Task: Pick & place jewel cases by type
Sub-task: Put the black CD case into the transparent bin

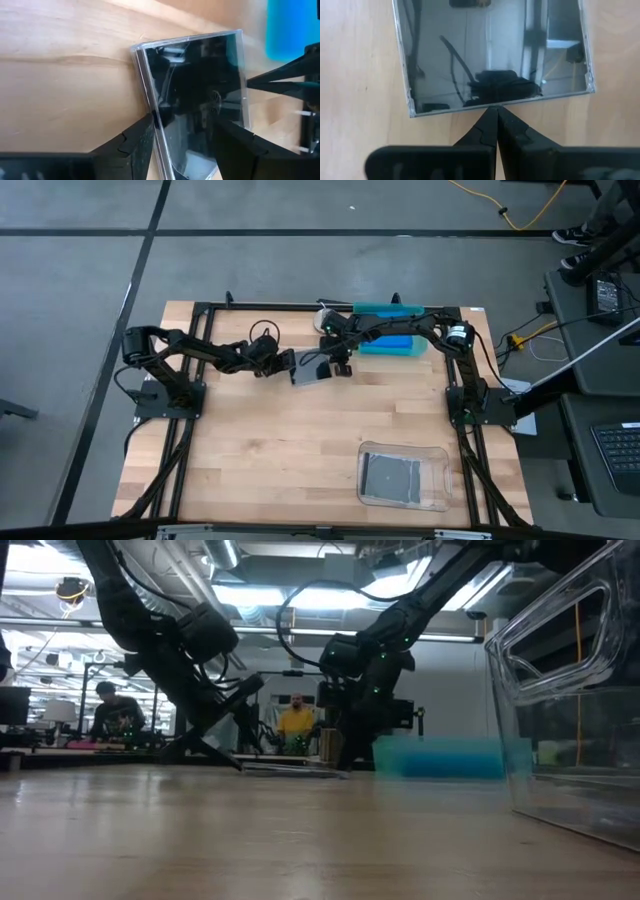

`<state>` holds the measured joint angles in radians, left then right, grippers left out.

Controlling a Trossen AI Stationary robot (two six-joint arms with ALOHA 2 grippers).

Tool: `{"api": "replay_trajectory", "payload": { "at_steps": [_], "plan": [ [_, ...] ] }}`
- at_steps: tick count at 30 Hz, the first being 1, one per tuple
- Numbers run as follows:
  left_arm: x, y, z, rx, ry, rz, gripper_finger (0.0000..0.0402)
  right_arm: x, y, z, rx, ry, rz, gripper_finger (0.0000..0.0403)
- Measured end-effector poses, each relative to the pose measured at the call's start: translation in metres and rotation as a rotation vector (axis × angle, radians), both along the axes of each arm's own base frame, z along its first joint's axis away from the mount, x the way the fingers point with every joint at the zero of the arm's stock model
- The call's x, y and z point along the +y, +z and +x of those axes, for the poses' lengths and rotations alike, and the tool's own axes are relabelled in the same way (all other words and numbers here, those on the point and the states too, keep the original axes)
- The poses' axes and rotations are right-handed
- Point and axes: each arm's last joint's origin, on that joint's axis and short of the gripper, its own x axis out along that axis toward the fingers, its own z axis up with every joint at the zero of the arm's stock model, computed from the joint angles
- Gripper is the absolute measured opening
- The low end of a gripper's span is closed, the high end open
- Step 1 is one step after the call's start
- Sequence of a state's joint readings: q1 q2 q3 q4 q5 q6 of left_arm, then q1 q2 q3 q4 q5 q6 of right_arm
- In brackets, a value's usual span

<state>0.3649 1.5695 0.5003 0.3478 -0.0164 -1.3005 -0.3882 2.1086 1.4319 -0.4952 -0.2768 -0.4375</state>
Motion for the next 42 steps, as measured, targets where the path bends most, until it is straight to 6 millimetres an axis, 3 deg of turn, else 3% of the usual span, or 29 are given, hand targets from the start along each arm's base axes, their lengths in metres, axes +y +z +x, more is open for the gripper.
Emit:
{"api": "replay_trajectory", "payload": {
  "at_steps": [4, 8, 10, 13, 15, 26, 29, 33, 35, 39, 42],
  "plan": [
    [-0.001, -0.002, -0.002, 0.023, -0.013, -0.018, 0.0180, 0.003, 0.000, 0.001, -0.016, -0.053, 0.096, 0.0009],
    [-0.001, -0.001, -0.002, 0.027, -0.011, -0.010, 0.0180, 0.022, 0.001, 0.006, -0.037, 0.007, 0.274, 0.0010],
    [0.000, 0.005, 0.005, -0.033, -0.039, -0.016, 0.0178, 0.034, 0.006, 0.017, -0.110, 0.048, 0.230, 0.0009],
    [-0.002, 0.007, 0.006, -0.051, -0.081, -0.014, 0.0178, 0.046, -0.002, 0.015, -0.117, 0.040, 0.212, 0.0009],
    [-0.001, 0.005, 0.004, -0.039, -0.081, -0.009, 0.0178, 0.046, -0.012, 0.012, -0.107, 0.008, 0.247, 0.0009],
    [-0.002, 0.006, 0.005, -0.049, -0.112, -0.011, 0.0180, 0.033, -0.010, 0.002, -0.057, -0.055, 0.237, 0.0009],
    [-0.002, 0.006, 0.005, -0.048, -0.116, -0.014, 0.0179, 0.034, 0.007, -0.003, -0.073, -0.036, 0.211, 0.0009],
    [-0.003, 0.006, 0.005, -0.047, -0.117, -0.015, 0.0177, 0.033, 0.048, -0.007, -0.201, -0.006, 0.149, 0.0009],
    [-0.003, 0.006, 0.005, -0.048, -0.124, -0.020, 0.0179, 0.031, 0.056, -0.012, -0.191, -0.015, 0.134, 0.0009],
    [-0.012, 0.005, 0.007, -0.044, -0.158, -0.024, 0.0182, 0.029, 0.044, -0.031, -0.010, -0.020, 0.082, 0.0009],
    [-0.020, 0.004, 0.009, -0.028, -0.169, -0.009, 0.0182, 0.033, 0.018, -0.048, 0.077, -0.017, 0.101, 0.0009]
  ]
}}
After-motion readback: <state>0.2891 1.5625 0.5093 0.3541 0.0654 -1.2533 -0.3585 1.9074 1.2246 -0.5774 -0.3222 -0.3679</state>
